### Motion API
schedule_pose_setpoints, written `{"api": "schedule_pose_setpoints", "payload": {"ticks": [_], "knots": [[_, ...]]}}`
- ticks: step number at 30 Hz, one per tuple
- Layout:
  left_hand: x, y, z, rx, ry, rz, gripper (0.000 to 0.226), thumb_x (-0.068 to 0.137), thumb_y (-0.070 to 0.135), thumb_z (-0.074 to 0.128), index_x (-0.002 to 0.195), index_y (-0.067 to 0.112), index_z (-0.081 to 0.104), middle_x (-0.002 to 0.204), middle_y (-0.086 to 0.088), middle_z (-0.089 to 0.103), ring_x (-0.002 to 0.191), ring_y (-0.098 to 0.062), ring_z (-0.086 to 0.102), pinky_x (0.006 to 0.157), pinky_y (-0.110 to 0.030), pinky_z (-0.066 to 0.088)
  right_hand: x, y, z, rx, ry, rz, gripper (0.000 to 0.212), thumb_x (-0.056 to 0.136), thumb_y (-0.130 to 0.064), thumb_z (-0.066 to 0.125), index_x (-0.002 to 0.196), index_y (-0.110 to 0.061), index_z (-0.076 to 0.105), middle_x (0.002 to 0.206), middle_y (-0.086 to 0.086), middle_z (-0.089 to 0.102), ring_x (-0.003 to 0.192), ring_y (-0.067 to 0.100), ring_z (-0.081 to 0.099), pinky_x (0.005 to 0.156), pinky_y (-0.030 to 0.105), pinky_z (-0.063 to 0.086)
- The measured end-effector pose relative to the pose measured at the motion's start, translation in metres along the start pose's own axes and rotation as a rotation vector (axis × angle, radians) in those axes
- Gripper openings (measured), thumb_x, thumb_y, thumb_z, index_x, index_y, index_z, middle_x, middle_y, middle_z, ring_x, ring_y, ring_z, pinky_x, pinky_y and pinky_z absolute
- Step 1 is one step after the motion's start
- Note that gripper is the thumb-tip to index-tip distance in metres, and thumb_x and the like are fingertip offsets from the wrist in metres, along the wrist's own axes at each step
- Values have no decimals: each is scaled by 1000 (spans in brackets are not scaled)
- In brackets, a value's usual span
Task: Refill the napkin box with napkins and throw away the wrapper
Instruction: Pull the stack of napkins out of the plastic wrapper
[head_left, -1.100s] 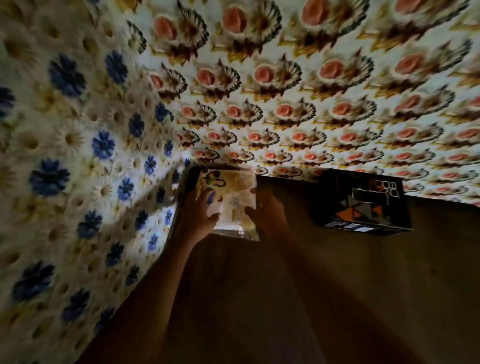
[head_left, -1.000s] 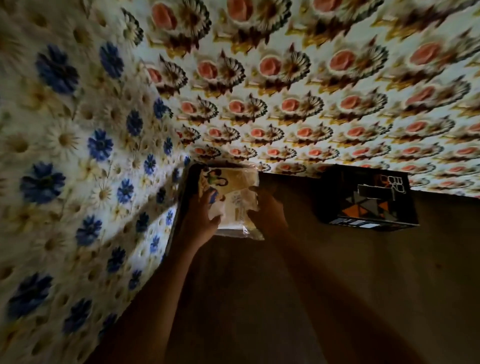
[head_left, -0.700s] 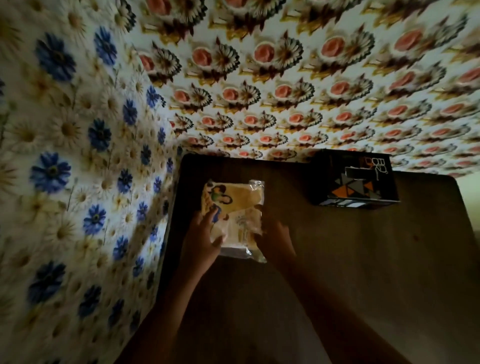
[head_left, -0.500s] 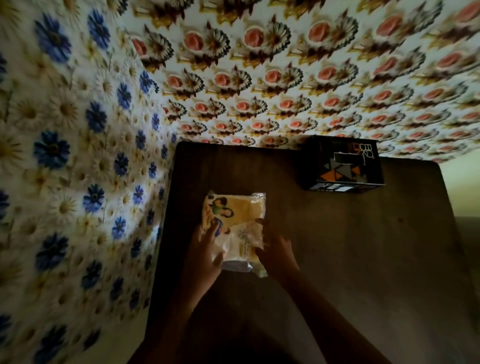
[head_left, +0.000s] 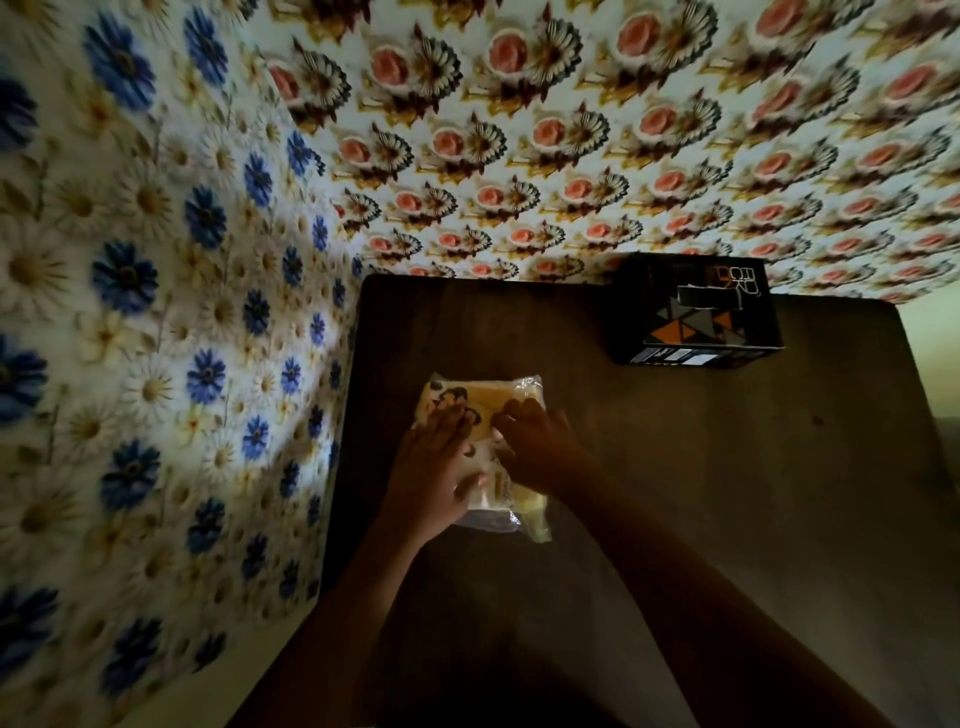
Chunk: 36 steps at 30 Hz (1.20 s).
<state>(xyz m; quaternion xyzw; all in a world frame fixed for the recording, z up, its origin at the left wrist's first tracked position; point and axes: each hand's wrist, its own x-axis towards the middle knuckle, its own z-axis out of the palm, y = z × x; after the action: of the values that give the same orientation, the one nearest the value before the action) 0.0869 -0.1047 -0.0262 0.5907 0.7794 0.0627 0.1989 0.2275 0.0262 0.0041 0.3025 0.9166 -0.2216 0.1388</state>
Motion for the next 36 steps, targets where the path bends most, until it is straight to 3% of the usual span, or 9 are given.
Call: {"api": "schedule_pose_setpoints", "payload": {"ticks": [8,13,16,19,23,27,30,33,36], "knots": [[2,6,0,-41,-23,-28,83,94,51,56,160,19,16,169,-3,10,157,-25,4,126,-52,14,10,-4,-6,-69,-101,12,29,93,-27,61,121,-24,61,122,0,55,127,25,42,101,56,30],[3,5,3,-32,-36,-34,85,94,50,56,160,19,12,169,-2,5,157,-24,-1,127,-52,11,1,7,-5,141,-44,-9,9,87,-24,66,95,-27,67,112,-7,52,122,23,43,101,52,35],[5,4,5,-35,-45,-33,86,94,50,55,160,17,10,169,-2,2,156,-23,-4,127,-51,9,-29,33,3,376,64,47,18,81,-35,70,98,-31,66,118,-9,54,124,20,45,103,52,37],[5,3,8,-40,-37,-33,87,93,48,57,160,17,11,169,-2,3,156,-22,-5,126,-53,12,-59,54,8,505,273,201,28,76,-50,76,83,-26,63,102,-10,54,102,13,52,82,31,46],[5,2,10,-38,-36,-29,87,93,47,58,160,17,11,169,-2,0,155,-20,-8,127,-52,12,-73,69,12,637,386,408,24,77,-17,86,89,-13,65,79,-13,59,67,-5,55,58,10,40],[6,2,10,-30,-30,-21,86,93,45,60,159,15,16,169,-2,4,156,-20,-5,126,-54,15,-74,76,18,635,337,523,9,84,-4,69,78,-10,71,77,1,72,64,9,63,52,6,39],[5,2,10,-42,-13,-17,85,92,43,62,159,15,18,169,-3,7,155,-19,-5,126,-54,13,-78,72,17,675,308,492,7,87,1,69,92,-1,74,86,-2,67,76,8,62,55,-4,38],[5,3,9,-38,-5,-13,84,92,43,63,159,13,19,169,-4,8,154,-18,-4,126,-53,14,-77,68,23,662,380,519,6,91,-17,72,95,-12,73,94,-3,64,81,1,59,67,6,42],[5,4,9,-38,-7,-14,85,92,44,61,159,13,18,169,-4,6,154,-19,-5,126,-53,13,-70,66,30,565,323,604,23,91,-40,69,106,-22,72,122,-1,48,118,20,39,101,42,37]]}}
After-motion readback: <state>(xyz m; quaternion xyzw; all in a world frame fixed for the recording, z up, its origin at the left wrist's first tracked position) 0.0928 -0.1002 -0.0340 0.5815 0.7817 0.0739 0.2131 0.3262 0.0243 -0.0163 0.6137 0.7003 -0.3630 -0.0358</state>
